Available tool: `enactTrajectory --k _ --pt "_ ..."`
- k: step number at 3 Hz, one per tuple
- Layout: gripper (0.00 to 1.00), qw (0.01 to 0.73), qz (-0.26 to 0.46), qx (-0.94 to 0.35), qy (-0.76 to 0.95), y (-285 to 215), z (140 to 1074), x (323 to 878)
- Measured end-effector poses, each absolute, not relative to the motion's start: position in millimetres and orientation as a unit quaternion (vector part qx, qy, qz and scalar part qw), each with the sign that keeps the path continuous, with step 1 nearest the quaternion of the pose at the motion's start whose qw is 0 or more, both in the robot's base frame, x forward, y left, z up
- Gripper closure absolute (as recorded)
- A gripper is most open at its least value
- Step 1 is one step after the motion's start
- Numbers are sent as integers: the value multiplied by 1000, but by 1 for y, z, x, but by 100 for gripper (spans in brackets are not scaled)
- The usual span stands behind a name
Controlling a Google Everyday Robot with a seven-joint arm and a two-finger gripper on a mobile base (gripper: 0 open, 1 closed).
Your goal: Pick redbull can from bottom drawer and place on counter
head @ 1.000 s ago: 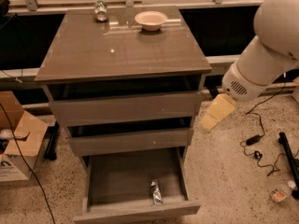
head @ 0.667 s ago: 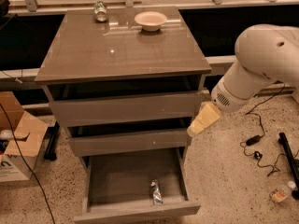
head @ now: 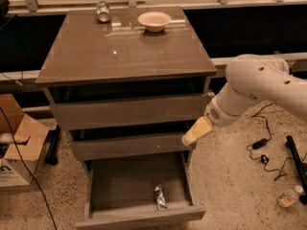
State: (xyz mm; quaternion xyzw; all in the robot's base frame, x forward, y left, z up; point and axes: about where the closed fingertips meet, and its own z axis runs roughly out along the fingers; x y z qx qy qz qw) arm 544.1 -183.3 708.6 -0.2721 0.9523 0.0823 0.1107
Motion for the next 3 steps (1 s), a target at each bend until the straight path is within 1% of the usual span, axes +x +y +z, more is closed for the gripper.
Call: enactTrajectory --k 1,2,3 --pt "0 96 77 -238 963 -177 684 555" --pt "0 66 69 -175 980 -165 621 580" --pt "0 23 66 -112 991 -154 559 589"
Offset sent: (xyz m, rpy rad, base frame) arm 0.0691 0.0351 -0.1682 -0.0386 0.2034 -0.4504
